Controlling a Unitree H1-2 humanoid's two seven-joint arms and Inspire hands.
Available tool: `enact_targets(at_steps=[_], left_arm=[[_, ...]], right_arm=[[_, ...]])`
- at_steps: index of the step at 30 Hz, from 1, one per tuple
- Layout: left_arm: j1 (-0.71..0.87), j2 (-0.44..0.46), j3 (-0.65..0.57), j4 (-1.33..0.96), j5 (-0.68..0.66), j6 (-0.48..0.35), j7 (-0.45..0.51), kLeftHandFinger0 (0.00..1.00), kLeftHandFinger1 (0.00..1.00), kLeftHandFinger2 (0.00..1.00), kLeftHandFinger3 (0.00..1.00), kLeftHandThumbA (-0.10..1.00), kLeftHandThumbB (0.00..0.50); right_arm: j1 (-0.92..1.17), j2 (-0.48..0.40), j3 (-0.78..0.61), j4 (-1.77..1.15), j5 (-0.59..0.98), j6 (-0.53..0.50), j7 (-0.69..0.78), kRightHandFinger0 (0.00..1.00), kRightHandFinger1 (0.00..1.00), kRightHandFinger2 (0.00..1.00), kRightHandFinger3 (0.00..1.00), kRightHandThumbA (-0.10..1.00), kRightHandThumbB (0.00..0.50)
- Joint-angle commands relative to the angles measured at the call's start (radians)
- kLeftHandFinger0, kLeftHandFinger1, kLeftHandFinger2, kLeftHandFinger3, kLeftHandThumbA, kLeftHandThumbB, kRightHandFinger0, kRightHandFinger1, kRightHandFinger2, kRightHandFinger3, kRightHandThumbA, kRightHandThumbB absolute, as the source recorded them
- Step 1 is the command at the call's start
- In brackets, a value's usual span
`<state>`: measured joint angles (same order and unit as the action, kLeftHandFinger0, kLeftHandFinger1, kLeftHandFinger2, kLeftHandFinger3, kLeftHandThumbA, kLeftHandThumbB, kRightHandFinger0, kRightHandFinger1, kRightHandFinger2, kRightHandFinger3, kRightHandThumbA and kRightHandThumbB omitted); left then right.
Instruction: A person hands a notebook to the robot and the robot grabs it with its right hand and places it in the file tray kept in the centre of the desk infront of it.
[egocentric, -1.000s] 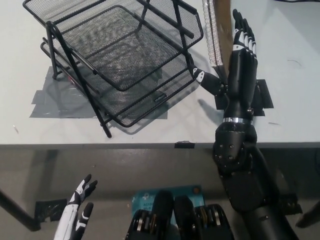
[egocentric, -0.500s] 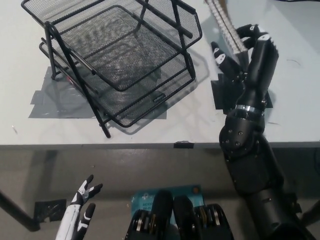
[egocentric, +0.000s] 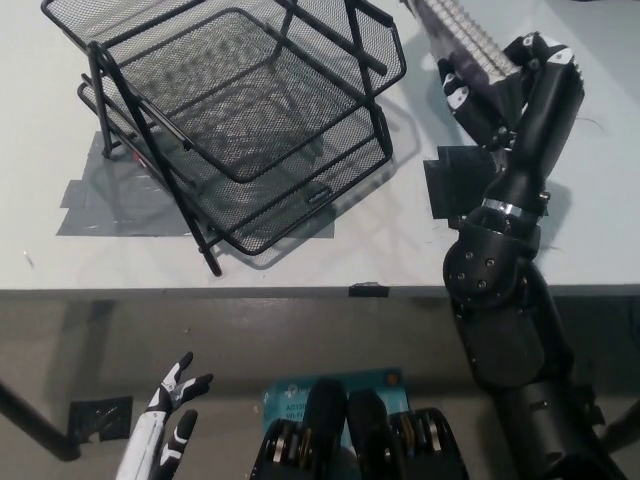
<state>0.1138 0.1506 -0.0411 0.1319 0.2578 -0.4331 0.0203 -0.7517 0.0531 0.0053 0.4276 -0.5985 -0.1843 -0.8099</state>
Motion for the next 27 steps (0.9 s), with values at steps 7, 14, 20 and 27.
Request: enact_targets(at_steps=[7,14,20,27], left_arm=[[0.005,0.027,-0.008,-0.019,-0.004,-0.037,0.03,0.88,0.75,0.77,1.0,1.0,0.258],[0.009,0.021,-0.005,-0.017,-0.004,-0.037,0.026,0.88,0.74,0.75,1.0,1.0,0.265],[0.006,0.021,-0.006,-0.017,-0.007,-0.037,0.025,0.87,0.71,0.73,1.0,1.0,0.258],[0.004,0.024,-0.013,-0.016,-0.01,-0.037,0.035,0.86,0.86,0.87,1.0,1.0,0.279]], right_arm=[[-0.027,-0.037,-0.055,-0.292,0.009,-0.044,-0.022,0.0,0.0,0.0,0.0,0.85,0.013],[-0.047,-0.061,-0.073,-0.448,-0.04,0.024,0.017,0.0,0.0,0.0,0.0,0.87,0.0],[-0.082,-0.076,-0.044,-0.543,-0.12,0.069,0.056,0.0,0.0,0.0,0.0,0.92,0.007],[-0.083,-0.079,0.069,-0.493,-0.187,0.009,0.096,0.0,0.0,0.0,0.0,0.83,0.0]])
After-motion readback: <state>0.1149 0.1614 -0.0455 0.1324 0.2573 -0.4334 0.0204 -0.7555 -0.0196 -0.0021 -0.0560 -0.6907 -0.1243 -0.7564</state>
